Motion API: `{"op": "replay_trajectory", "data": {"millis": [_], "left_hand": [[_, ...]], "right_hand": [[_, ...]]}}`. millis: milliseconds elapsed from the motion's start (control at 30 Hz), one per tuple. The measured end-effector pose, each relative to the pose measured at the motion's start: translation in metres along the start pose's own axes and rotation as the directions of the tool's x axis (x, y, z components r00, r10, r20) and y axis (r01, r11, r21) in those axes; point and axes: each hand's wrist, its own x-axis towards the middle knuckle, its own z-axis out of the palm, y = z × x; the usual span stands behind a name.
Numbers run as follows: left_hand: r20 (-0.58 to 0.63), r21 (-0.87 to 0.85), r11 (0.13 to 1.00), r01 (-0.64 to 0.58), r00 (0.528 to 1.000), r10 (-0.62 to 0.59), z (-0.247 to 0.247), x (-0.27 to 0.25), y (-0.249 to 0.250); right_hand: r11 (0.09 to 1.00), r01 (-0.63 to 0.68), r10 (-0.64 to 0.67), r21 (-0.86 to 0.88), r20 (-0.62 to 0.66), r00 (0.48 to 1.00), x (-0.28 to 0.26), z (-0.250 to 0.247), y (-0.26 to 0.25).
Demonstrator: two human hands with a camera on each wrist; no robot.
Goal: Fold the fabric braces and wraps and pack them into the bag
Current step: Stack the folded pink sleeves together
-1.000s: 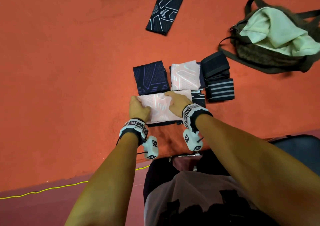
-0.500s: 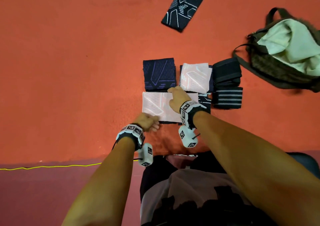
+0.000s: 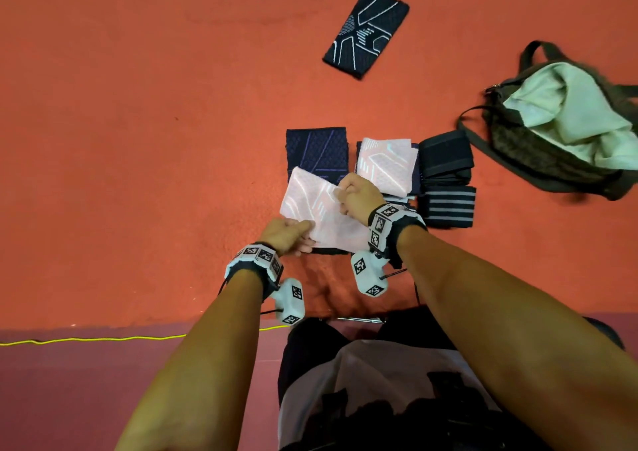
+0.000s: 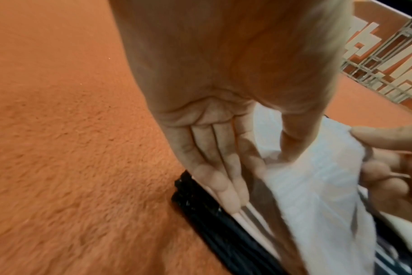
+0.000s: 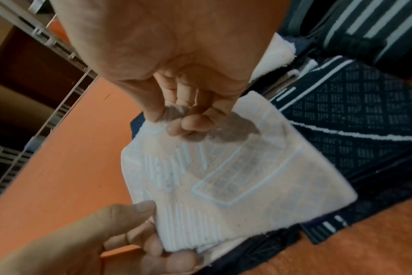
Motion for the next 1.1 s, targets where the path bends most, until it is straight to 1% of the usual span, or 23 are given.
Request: {"op": "replay_trajectory", "data": {"millis": [100,167,267,367,467,567,700,767,833,967,1100], "left_hand": [[-0.052,-0.140,0.990,-0.026,0.998,0.019,-0.005,-0.009,0.016],[-0.072,-0.211,0.973,-0.095,0.994,0.081,-0.008,-0.013,0.023],[-0.108,-0.211,0.952,-0.220,0.974,0.201,-0.010,-0.014,0.026],[-0.150,-0.218,0.927,-0.304,0.949,0.276,-0.011,-0.014,0.025],[-0.165,-0.234,0.910,-0.342,0.936,0.309,-0.011,-0.015,0.023],[-0.168,-0.218,0.911,-0.351,0.933,0.319,-0.010,-0.013,0.022],[-0.119,-0.202,0.922,-0.330,0.943,0.311,-0.007,-0.015,0.020],[-0.111,-0.172,0.925,-0.340,0.939,0.324,-0.005,-0.015,0.019],[-0.126,-0.150,0.924,-0.352,0.934,0.335,-0.004,-0.015,0.018],[-0.194,-0.099,0.920,-0.380,0.914,0.357,-0.004,-0.014,0.013],[-0.236,-0.051,0.910,-0.411,0.890,0.389,-0.002,-0.014,0.011]], "right_hand": [[0.981,-0.041,0.046,0.188,-0.023,0.999,0.000,-0.002,-0.005],[0.962,-0.048,0.064,0.268,-0.050,0.997,0.000,-0.004,-0.008],[0.939,-0.041,0.077,0.342,-0.093,0.993,-0.005,-0.008,-0.014],[0.953,0.034,0.001,0.300,-0.116,0.993,-0.010,-0.012,-0.014],[0.957,0.096,-0.071,0.273,-0.101,0.992,-0.013,-0.014,-0.009],[0.958,0.086,-0.065,0.273,-0.085,0.994,-0.013,-0.013,-0.003],[0.965,0.085,-0.074,0.249,-0.051,0.996,-0.014,-0.014,0.003],[0.972,0.071,-0.061,0.224,-0.050,0.997,-0.015,-0.014,0.006],[0.980,0.069,-0.058,0.188,-0.064,0.996,-0.016,-0.014,0.009],[0.988,0.107,-0.097,0.113,-0.090,0.991,-0.023,-0.015,0.014],[0.990,0.142,-0.136,0.020,-0.176,0.975,-0.028,-0.020,0.018]]}}
